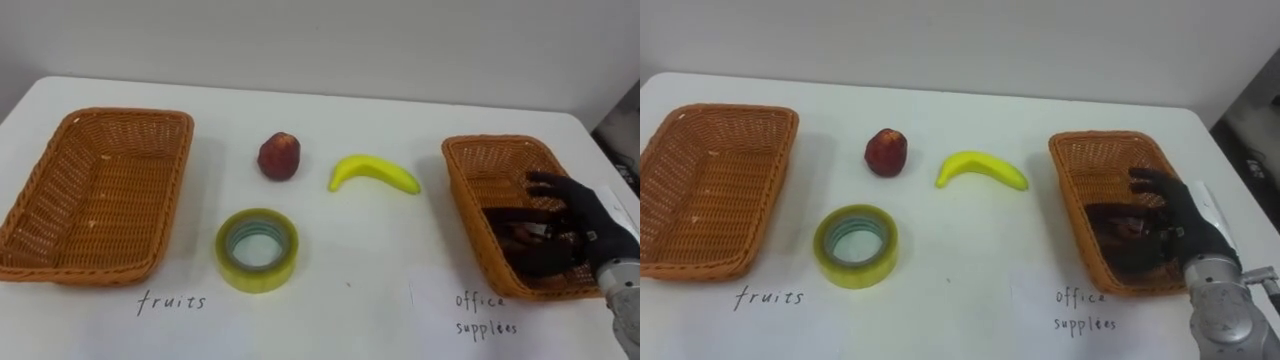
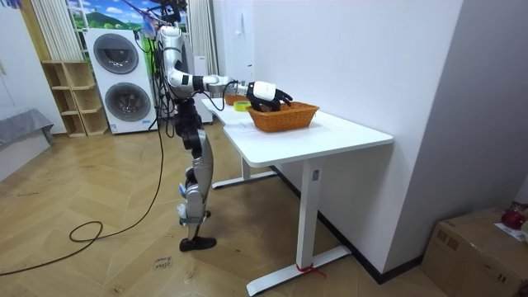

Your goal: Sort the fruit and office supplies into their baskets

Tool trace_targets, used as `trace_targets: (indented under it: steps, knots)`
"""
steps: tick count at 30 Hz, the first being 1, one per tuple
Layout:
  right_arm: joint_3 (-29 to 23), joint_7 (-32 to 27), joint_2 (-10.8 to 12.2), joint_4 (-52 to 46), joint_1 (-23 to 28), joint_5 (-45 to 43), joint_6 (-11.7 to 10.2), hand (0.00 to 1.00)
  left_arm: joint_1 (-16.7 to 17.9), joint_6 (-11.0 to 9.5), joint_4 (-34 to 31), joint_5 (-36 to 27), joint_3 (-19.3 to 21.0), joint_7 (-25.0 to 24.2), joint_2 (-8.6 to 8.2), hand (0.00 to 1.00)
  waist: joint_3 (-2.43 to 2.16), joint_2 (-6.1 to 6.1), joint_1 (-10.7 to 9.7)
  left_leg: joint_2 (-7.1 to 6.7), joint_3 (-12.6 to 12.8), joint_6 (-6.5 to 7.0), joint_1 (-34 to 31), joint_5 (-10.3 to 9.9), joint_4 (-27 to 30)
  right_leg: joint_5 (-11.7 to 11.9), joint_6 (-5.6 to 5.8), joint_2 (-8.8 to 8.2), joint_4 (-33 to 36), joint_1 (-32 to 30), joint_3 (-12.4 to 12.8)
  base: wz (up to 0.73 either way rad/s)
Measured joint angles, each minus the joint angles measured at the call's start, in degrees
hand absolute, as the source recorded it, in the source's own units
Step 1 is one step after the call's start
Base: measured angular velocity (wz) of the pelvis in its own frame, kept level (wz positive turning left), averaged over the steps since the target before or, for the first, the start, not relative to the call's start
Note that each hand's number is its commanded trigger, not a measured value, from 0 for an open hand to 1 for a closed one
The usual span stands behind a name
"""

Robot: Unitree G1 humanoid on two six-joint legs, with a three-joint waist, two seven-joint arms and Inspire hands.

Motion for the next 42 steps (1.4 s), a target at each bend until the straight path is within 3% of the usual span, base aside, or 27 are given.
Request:
trace_targets:
  steps: [28, 35, 42]
  knots:
    - [-0.15, -0.30, 0.00, -2.29, -1.26, -1.20, 0.04, 0.00, 0.23, -0.05, 0.13, 0.05, 0.31, -0.01, -0.11, 0.00, -0.09, -0.56, 0.04, 0.01, 0.16, 0.00, 0.18, 0.00, 0.20, 0.00, 0.00, 0.00, 0.18, -0.12, 0.20, 0.00]
    - [-1.96, -4.74, -0.06, -9.83, -1.52, -0.11, -1.59, 0.00, -0.49, -0.41, 2.10, 0.04, 0.65, 0.00, 0.02, 0.00, 0.03, -0.77, 0.32, 0.03, 0.16, 0.00, 0.25, 0.00, 0.19, 0.00, 0.00, 0.05, 0.10, -0.07, 0.29, 0.00]
    - [-2.10, -9.44, -0.06, -11.36, -3.38, 3.18, -1.58, 0.00, -1.08, -0.48, 3.46, 0.04, 0.66, 0.00, 0.02, 0.00, 0.03, -0.83, 1.44, 0.02, 0.16, 0.00, 0.06, 0.01, -0.18, 0.00, 0.00, 0.05, 0.18, -0.33, 0.27, 0.00]
